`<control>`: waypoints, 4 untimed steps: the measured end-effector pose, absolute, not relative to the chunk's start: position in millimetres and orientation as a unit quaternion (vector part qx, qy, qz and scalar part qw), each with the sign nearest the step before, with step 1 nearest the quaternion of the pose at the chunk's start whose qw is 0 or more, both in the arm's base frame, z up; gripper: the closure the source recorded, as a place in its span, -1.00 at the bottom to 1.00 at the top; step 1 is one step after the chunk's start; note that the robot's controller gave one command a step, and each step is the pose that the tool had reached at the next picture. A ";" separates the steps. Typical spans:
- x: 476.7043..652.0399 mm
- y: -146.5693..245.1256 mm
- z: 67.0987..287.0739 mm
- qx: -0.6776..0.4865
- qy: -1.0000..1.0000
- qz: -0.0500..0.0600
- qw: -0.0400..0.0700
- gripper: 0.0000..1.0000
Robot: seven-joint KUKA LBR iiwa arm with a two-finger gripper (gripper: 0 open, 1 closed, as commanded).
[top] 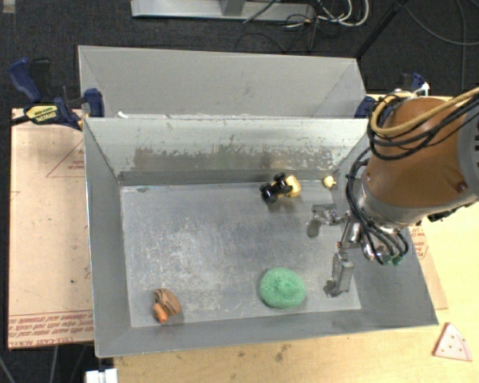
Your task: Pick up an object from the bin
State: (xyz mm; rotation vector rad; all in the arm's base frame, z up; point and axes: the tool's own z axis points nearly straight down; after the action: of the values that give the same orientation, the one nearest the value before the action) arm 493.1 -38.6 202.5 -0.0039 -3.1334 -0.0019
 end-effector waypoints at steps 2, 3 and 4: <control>491.0 -6.5 145.9 0.010 -1.000 0.000 -0.003 -1.00; 489.2 -3.9 115.6 0.098 -0.995 -0.001 0.001 -1.00; 483.7 -16.5 69.8 0.084 -0.996 -0.001 -0.001 1.00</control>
Offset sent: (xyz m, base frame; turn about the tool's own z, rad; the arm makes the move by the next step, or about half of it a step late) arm -0.0072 0.0549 -0.1020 -0.0363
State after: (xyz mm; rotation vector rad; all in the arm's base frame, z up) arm 483.7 -16.5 69.8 0.2638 -3.1326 -0.0018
